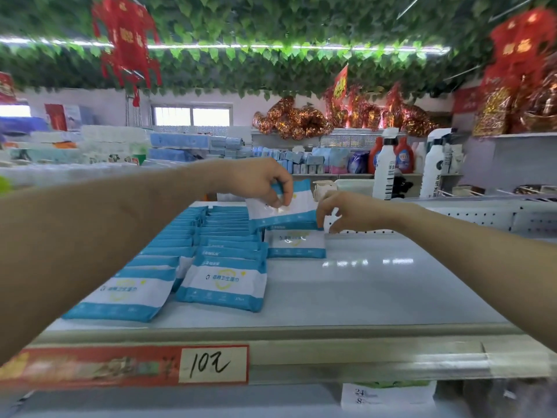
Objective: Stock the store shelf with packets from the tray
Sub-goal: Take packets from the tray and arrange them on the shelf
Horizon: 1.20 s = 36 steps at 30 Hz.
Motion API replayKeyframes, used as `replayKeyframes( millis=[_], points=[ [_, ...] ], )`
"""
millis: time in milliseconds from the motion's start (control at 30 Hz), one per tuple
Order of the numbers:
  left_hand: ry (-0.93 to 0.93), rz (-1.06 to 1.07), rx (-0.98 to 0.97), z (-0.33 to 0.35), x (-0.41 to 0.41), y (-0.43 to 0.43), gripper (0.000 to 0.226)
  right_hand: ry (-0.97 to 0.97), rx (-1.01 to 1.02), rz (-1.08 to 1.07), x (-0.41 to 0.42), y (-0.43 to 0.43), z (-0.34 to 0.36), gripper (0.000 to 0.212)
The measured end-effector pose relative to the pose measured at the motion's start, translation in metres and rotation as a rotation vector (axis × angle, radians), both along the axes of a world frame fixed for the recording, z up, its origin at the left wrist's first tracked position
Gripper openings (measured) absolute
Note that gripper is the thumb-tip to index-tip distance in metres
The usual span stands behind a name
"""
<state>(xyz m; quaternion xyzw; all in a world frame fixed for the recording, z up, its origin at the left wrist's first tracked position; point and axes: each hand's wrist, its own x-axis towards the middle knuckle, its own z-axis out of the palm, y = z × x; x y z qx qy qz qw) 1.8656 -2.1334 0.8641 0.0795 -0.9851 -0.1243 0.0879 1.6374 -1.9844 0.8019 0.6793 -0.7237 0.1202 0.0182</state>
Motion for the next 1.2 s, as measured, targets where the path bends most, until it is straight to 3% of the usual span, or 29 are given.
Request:
replayKeyframes(
  millis=[200, 367, 700, 867, 1000, 1200],
  points=[
    [-0.001, -0.044, 0.057, -0.033, -0.032, 0.006, 0.02, 0.009, -0.062, -0.117, -0.036, 0.044, -0.004, 0.031],
    [-0.09, -0.023, 0.028, -0.068, -0.043, 0.006, 0.021, 0.035, -0.239, -0.177, -0.053, 0.075, -0.006, 0.037],
    [0.024, -0.015, -0.117, -0.072, -0.02, -0.01, 0.029, 0.054, -0.241, -0.163, -0.03, 0.066, 0.007, 0.039],
    [0.108, 0.104, -0.109, -0.051, 0.035, -0.032, 0.016, 0.058, -0.198, -0.027, 0.018, 0.016, 0.02, 0.032],
    [0.081, 0.21, -0.104, -0.038, 0.108, -0.046, 0.021, 0.039, -0.177, 0.13, 0.075, -0.031, 0.026, 0.036],
    [0.048, 0.527, -0.084, -0.04, 0.245, -0.043, 0.029, 0.051, -0.186, 0.435, 0.191, -0.094, 0.026, 0.024]
  ],
)
